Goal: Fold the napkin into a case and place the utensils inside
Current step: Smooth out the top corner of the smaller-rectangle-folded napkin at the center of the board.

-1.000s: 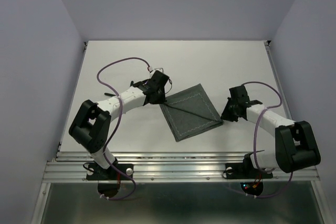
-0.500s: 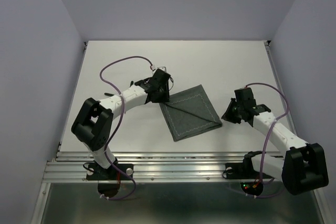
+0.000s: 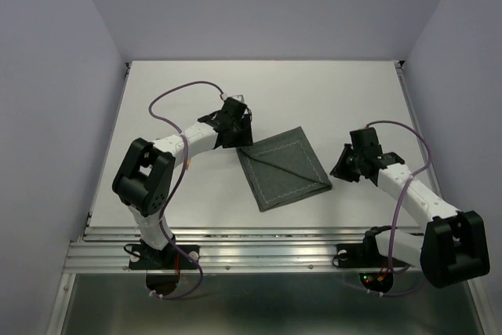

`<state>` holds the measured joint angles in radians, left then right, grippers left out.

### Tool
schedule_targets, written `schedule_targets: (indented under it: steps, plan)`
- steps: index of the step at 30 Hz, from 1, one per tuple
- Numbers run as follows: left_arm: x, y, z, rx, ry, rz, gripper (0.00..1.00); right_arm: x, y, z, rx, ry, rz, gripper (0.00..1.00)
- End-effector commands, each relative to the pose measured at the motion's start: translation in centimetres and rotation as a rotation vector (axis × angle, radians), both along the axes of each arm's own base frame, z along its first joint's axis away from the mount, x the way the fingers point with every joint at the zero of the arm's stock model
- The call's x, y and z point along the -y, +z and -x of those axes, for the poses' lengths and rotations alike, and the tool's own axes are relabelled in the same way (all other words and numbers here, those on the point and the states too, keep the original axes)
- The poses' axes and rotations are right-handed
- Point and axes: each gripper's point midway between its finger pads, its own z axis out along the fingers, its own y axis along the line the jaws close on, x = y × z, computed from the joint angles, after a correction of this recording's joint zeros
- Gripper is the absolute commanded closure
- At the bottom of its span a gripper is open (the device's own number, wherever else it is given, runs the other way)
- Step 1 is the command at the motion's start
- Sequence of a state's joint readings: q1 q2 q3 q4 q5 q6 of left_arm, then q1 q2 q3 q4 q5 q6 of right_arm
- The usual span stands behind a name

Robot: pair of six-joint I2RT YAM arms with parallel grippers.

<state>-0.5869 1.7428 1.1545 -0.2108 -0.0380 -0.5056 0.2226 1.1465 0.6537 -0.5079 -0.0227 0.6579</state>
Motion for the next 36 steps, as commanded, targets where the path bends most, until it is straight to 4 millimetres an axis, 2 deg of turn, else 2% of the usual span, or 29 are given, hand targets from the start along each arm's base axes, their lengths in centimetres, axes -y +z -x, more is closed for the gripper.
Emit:
schedule_targets:
  steps: [1, 8, 12, 18, 19, 21, 23, 24, 29, 36]
  plan:
    - [0.0, -0.4, -0.8, 0.013, -0.029, 0.013, 0.39, 0.2, 1.0, -0.9, 0.031, 0.001, 0.014, 0.77]
    - [0.2, -2.1, -0.3, -0.034, -0.055, 0.036, 0.48, 0.1, 0.9, -0.8, 0.026, 0.001, 0.013, 0.77]
    - [0.4, -2.5, -0.2, -0.046, -0.060, 0.040, 0.56, 0.1, 0.9, -0.8, 0.025, 0.000, 0.012, 0.77]
    - [0.4, -2.5, -0.3, -0.047, -0.063, 0.034, 0.81, 0.2, 1.1, -0.9, 0.030, 0.005, 0.016, 0.76]
    - [0.3, -2.4, -0.2, -0.050, -0.065, 0.032, 0.91, 0.1, 1.2, -1.0, 0.033, 0.010, 0.017, 0.75]
    - [0.3, -1.9, -0.2, -0.046, -0.067, 0.032, 1.00, 0.0, 1.4, -1.1, 0.034, 0.022, 0.012, 0.67]
    - [0.3, -1.4, -0.2, -0.046, -0.073, 0.032, 1.00, -0.4, 1.5, -1.2, 0.037, 0.044, 0.000, 0.58]
    - [0.4, -0.9, -0.3, -0.039, -0.074, 0.035, 1.00, -0.6, 1.5, -1.3, 0.038, 0.052, -0.004, 0.50]
    - [0.1, -0.3, 0.5, -0.070, -0.089, 0.049, 1.00, -2.5, 2.0, -2.2, 0.066, 0.152, -0.076, 0.33]
    - [0.1, -0.4, 0.9, -0.089, -0.114, 0.062, 1.00, -5.0, 0.8, -3.7, 0.051, 0.265, -0.159, 0.32]
